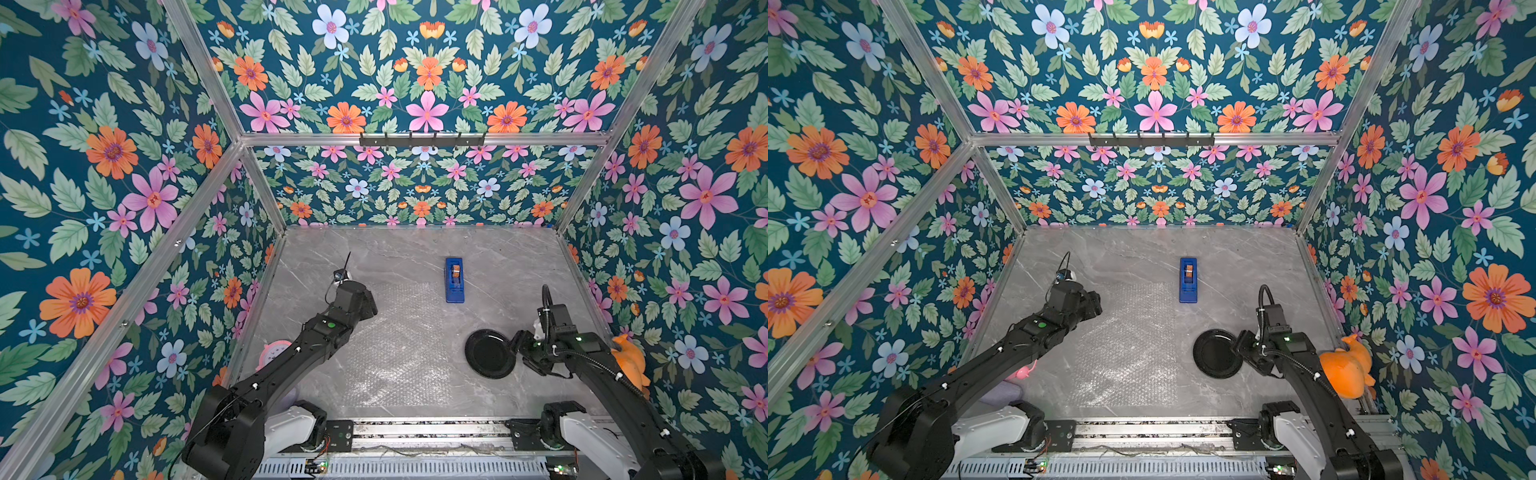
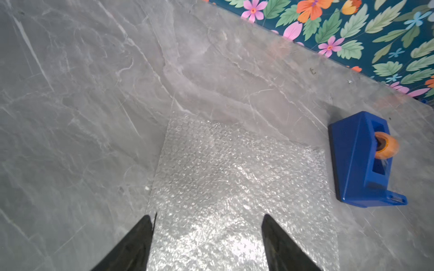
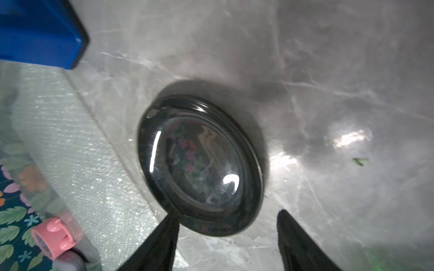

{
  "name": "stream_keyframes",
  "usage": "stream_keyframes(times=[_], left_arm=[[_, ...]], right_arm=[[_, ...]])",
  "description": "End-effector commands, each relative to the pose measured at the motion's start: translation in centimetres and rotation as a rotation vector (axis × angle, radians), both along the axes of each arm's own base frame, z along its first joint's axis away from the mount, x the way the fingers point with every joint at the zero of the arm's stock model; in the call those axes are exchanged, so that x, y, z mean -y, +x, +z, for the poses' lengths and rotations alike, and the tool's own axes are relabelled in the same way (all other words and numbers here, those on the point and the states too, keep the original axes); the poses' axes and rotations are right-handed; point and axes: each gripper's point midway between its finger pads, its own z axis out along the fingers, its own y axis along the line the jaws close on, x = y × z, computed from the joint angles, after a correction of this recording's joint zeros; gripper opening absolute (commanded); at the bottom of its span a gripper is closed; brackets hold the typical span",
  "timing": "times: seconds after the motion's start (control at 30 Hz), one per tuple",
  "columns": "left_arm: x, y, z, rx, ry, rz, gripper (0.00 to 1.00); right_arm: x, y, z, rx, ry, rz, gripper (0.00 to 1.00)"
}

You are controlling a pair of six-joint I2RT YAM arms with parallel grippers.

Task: Wrap dinner plates in bubble wrap
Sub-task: Pick up the plate from the center of the board, then place the plate on the bubble wrap.

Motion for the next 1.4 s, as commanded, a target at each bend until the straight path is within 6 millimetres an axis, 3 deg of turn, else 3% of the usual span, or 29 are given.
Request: stream_keyframes(times=[0.0,0.2,0.47,0.6,0.73,0.87,0.97,1.1,1.23,1.37], left_arm=[[-0.4,-0.7,-0.3,-0.035,0.000,0.025,0.73],[-0.3,-0.1,0.3,-0.027,-0.035,0.060,0.75],[1.1,1.0,-0.5,-0.066,-0.055,0.039,0.75],[1.8,1.2,-0.7,-0.076,-0.089,0.027,0.73],[1.8,1.5,-0.4,-0.076,-0.086,0.035,0.72],[1.9,2.2,0.4,-0.064,-0.079,0.043,0.71],[2.1,2.6,1.1,-0.048,-0.083,0.045,0.70],[2.2,3.1,1.5,-0.031,-0.083,0.042,0.66],[2.2,2.9,1.0,-0.039,-0.087,0.044,0.56],[2.4,2.5,0.5,-0.052,-0.099,0.030,0.47]], right_arm=[[-0.4,-1.6,-1.2,-0.070,0.031,-0.013,0.65],[-0.6,-0.5,-2.2,-0.087,0.033,-0.011,0.60],[-1.4,1.1,-5.1,-0.149,0.062,-0.007,0.45],[-1.4,0.9,-5.7,-0.172,0.059,0.000,0.19],[-1.6,0.5,-4.8,-0.138,0.081,0.000,0.02],[-3.1,0.6,-1.3,-0.044,0.147,0.050,0.00],[-5.3,0.7,2.2,0.059,0.137,0.142,0.00],[-11.5,1.3,4.2,0.115,0.136,0.311,0.00],[-19.2,3.2,3.6,0.098,0.155,0.447,0.00],[-24.6,5.2,2.2,0.073,0.161,0.533,0.00]])
